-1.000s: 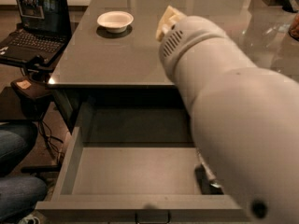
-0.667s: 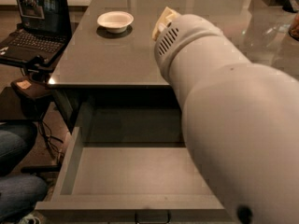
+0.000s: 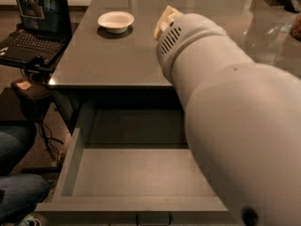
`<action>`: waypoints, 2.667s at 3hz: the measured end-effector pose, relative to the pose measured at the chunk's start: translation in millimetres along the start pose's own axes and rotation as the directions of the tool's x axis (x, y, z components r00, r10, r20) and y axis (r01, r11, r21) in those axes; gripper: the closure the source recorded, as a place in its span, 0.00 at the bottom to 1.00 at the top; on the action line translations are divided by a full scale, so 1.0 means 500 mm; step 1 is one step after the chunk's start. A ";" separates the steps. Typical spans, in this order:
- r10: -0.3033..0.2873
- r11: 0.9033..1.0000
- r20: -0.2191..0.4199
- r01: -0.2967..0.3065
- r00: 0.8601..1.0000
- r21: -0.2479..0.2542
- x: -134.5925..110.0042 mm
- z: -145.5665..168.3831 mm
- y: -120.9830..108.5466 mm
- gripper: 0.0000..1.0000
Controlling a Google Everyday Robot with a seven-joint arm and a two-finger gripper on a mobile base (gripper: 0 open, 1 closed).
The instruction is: Place 7up can into top drawer
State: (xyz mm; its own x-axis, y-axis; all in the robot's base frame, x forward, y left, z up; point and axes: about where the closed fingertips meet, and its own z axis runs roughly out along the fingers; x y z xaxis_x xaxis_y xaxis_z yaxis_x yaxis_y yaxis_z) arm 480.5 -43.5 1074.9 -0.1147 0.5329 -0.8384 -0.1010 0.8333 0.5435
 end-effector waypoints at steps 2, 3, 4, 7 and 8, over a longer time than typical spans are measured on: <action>0.000 1.000 0.000 0.000 1.000 0.000 0.000 0.000 0.000 0.00; 0.000 1.000 0.000 0.000 1.000 0.000 0.000 0.000 0.000 0.00; 0.020 1.000 -0.032 -0.020 0.999 -0.012 -0.026 -0.017 -0.063 0.00; -0.095 0.991 -0.080 0.087 0.992 -0.102 -0.211 0.038 -0.219 0.00; -0.119 0.990 -0.074 0.113 0.990 -0.085 -0.229 0.049 -0.238 0.00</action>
Offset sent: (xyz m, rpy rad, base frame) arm 0.0000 0.0000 0.0000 0.0000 0.0000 0.0000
